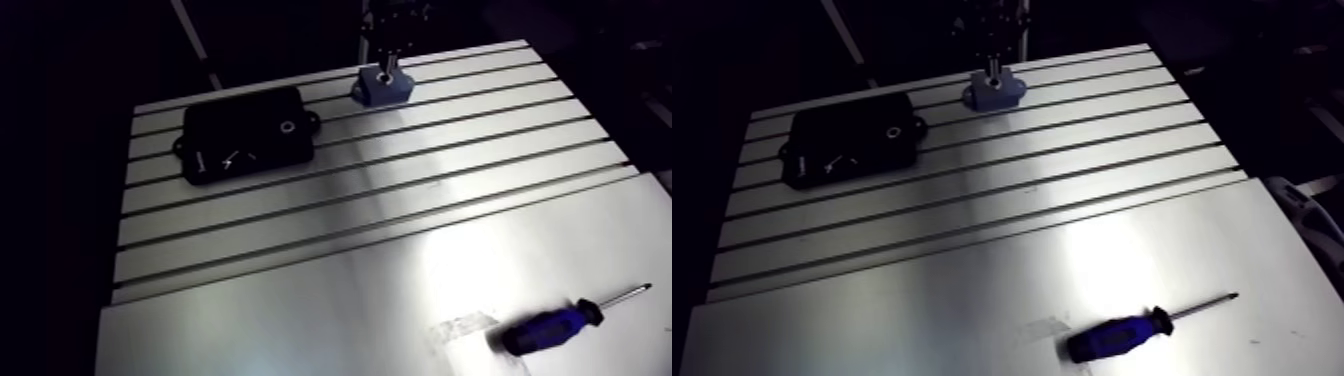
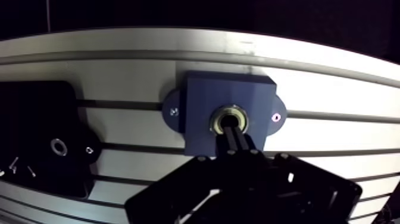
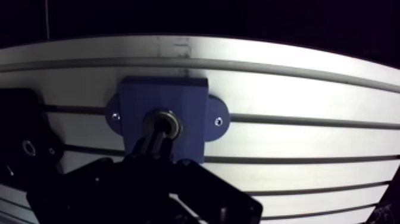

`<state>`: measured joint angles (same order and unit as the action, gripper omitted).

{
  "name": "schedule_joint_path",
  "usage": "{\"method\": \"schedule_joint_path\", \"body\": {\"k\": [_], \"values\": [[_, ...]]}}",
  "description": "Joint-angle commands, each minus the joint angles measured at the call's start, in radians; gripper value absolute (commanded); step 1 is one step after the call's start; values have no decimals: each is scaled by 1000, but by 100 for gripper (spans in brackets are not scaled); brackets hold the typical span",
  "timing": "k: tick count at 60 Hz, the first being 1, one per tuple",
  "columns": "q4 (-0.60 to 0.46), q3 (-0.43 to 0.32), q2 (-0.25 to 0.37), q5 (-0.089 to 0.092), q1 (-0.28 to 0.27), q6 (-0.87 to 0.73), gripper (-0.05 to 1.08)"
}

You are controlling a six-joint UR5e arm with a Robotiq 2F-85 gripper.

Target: Pick up the bearing and press it into the housing until flush.

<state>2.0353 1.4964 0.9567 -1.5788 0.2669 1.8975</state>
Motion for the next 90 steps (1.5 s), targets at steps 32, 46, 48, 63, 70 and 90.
{"method": "schedule_joint_path", "body": {"k": [32, 46, 48, 63, 70, 90], "values": [[-186, -16, 162, -33, 0, -6, 0], [-365, -100, 230, -22, -39, -84, 0], [-389, -113, 238, -22, -51, -90, 0], [-470, -165, 309, -26, -81, -97, 0], [-499, -175, 322, -28, -89, -97, 0], [-531, -177, 371, -27, -93, -133, 0]]}}
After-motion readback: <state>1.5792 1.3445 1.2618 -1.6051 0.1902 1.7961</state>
